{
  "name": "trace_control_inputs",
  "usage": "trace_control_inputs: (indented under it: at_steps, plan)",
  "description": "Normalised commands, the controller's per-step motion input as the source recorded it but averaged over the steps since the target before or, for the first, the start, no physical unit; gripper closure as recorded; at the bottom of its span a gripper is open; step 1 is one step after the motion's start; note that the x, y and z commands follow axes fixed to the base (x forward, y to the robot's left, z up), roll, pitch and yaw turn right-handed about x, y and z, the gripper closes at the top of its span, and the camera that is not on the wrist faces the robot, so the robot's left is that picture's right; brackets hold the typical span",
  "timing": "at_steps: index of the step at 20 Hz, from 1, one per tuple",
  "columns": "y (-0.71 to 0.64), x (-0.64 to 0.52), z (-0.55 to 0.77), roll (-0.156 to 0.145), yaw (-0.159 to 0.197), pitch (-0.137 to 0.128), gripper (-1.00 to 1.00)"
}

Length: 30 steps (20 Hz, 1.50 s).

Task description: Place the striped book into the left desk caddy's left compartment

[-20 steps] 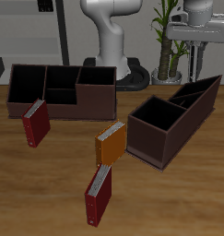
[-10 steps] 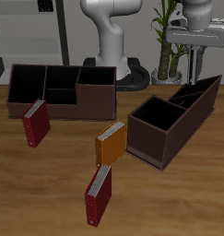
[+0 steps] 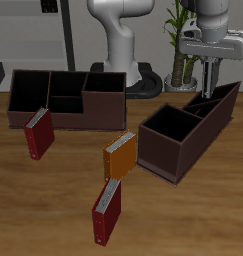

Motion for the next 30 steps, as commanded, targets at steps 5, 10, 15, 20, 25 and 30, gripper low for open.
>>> trace_control_inputs:
  at_steps: [5,10,15,20,25,30]
  plan:
    - [0.05,-0.07,-0.13,-0.003,-0.002,0.001,1.0]
    - [-0.06,-0.27,-0.08,-0.01,-0.031,-0.011,1.0]
    - [0.06,-0.28,-0.09,0.062,-0.007,-0.004,1.0]
    - [0.07,0.03,-0.14,0.019,-0.012,0.031,1.0]
    - [0.07,0.06,-0.05,0.005,0.003,0.01,1.0]
    - [0.11,-0.01,-0.03,0.025,0.011,0.005,1.0]
